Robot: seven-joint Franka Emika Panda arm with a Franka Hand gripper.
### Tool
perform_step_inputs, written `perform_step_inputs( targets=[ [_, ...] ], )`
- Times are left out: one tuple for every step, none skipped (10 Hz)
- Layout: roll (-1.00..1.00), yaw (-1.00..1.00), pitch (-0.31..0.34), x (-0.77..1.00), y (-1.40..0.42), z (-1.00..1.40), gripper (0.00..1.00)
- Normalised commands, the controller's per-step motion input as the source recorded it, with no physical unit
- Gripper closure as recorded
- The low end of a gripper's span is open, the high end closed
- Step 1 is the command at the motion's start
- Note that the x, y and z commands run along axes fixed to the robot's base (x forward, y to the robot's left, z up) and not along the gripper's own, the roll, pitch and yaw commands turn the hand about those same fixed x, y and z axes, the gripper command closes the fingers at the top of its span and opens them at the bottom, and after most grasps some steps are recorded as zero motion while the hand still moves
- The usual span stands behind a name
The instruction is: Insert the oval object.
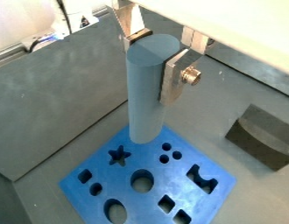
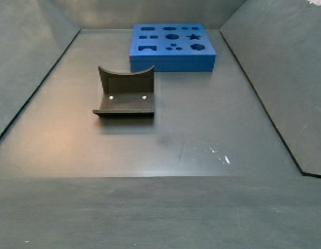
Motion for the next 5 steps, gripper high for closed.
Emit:
perform_step_inputs(
  targets=[
    [0.16,-0.57,-0.173,0.09,-0.62,-0.94,1.0],
    [0.16,-0.35,-0.174,0.28,-0.74,-0.96,1.0],
    [0.17,-0.4,-0.18,0.21,-0.75,-0.95,1.0],
    [0.12,-0.86,-0.116,0.0,-0.35,-0.83,1.0],
    [0.11,-0.92,-0.074,0.0,-0.25,-0.83,1.0]
  ],
)
